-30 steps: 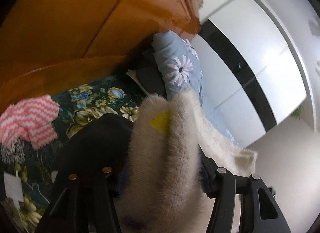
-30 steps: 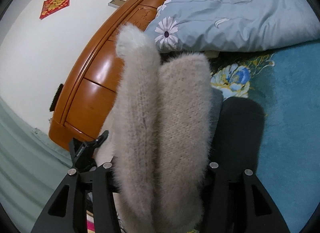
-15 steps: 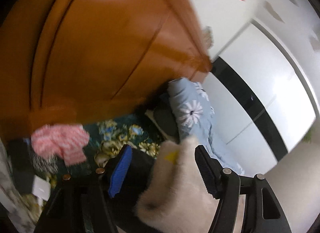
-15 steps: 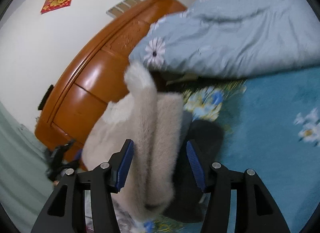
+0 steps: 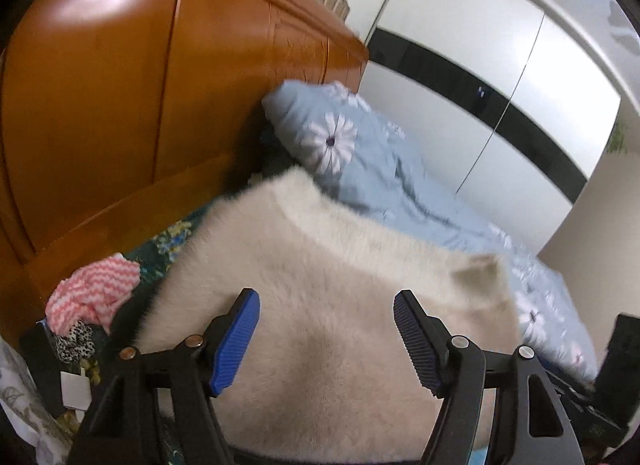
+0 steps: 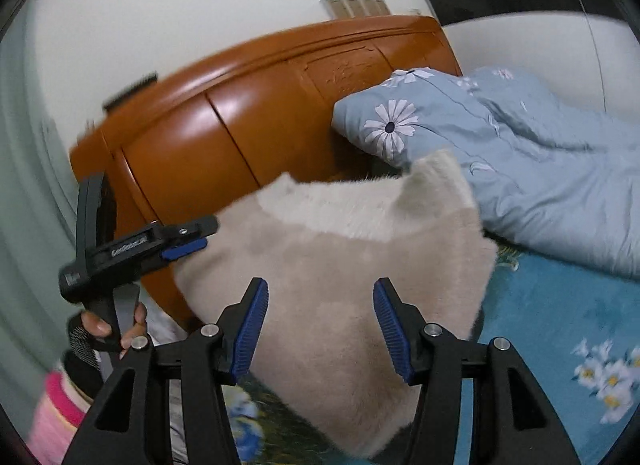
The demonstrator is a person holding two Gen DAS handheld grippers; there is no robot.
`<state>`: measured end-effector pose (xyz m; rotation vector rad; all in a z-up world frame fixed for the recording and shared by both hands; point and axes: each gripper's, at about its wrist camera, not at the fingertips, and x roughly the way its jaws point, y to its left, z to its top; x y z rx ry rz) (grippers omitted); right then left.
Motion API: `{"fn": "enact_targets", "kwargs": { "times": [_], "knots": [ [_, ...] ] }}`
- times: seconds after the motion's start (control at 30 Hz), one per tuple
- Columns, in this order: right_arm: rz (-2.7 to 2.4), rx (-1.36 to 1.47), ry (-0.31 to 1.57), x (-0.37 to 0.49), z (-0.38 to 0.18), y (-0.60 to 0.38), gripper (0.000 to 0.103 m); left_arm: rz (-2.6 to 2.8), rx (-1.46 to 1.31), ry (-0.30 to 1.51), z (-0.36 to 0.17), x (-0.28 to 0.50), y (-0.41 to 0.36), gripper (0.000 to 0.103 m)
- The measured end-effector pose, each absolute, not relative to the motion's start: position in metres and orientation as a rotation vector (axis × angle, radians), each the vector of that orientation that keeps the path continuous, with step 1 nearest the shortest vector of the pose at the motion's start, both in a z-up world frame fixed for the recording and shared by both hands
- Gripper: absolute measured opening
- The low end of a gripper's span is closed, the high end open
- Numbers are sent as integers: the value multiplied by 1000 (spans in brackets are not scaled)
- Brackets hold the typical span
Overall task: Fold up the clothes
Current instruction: 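Lower the sweater onto the clothes stack and open both grippers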
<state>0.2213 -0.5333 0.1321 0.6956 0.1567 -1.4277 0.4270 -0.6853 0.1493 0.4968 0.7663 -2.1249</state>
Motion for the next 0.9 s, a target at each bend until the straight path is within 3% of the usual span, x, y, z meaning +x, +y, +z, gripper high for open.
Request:
{"fn": "enact_targets", "kwargs": {
  "times": [0.37, 0.9],
  "knots": [
    [-1418, 749, 186, 212, 110, -556, 56, -2147, 491, 746, 142, 423, -688, 75],
    [-1468, 651, 58, 225, 149, -501, 56, -2112, 361, 719, 169, 446, -628, 75]
  ]
}}
